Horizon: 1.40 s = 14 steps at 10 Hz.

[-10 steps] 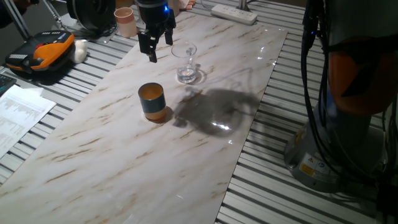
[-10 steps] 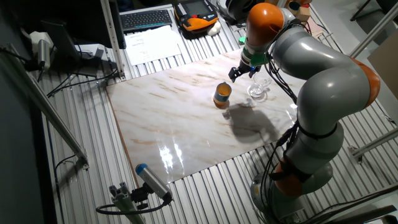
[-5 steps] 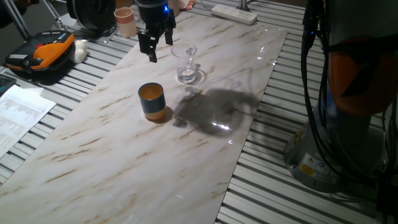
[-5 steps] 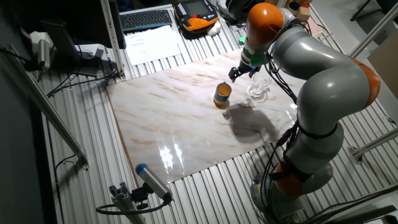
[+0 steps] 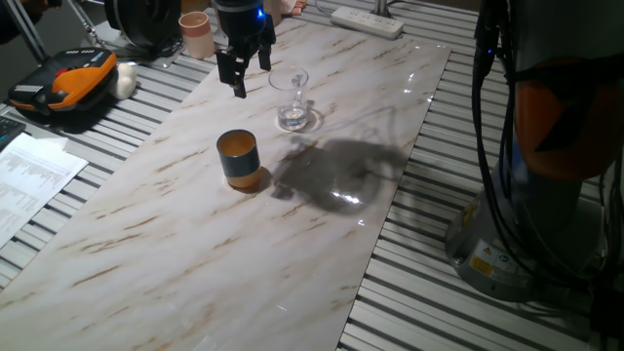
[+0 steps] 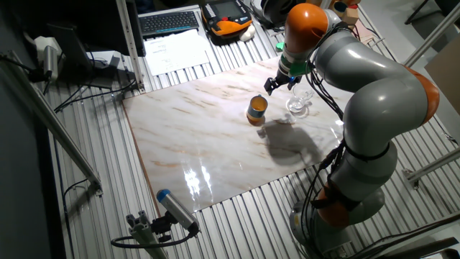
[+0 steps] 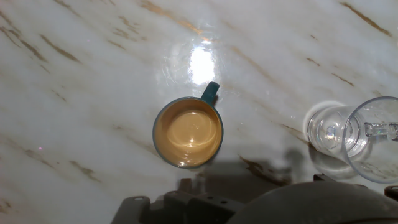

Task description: Pour the water from one cup into another empty cup

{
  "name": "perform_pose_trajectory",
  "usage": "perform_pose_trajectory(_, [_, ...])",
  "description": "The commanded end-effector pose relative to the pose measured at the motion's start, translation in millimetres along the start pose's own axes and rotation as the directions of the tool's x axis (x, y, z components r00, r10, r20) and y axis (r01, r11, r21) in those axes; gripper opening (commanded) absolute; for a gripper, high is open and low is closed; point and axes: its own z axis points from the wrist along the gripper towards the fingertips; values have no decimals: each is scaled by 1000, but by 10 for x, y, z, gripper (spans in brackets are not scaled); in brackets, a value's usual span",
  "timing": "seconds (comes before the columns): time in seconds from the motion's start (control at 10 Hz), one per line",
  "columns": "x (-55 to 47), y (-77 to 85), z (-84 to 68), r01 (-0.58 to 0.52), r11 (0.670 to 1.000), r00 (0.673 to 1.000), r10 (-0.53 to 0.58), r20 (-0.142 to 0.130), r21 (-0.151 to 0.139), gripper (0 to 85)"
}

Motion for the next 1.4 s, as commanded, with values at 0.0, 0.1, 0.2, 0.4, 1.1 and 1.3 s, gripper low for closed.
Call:
perform_pose_trajectory(0.0, [-2, -3, 4, -178, 984, 984, 178, -30, -10, 0])
perform_pose_trajectory(0.1, [-3, 1, -2, -178, 984, 984, 178, -32, -12, 0])
perform_pose_trajectory(0.2, [-4, 3, -7, -180, 984, 983, 179, -34, -13, 0])
perform_pose_trajectory(0.4, [-5, 6, -10, -179, 984, 983, 179, -30, -9, 0])
perform_pose_trajectory(1.1, [-5, 10, -19, -155, 988, 988, 155, 5, 5, 0])
perform_pose_trajectory(1.3, [-7, 12, -15, -150, 989, 989, 150, 6, 7, 0])
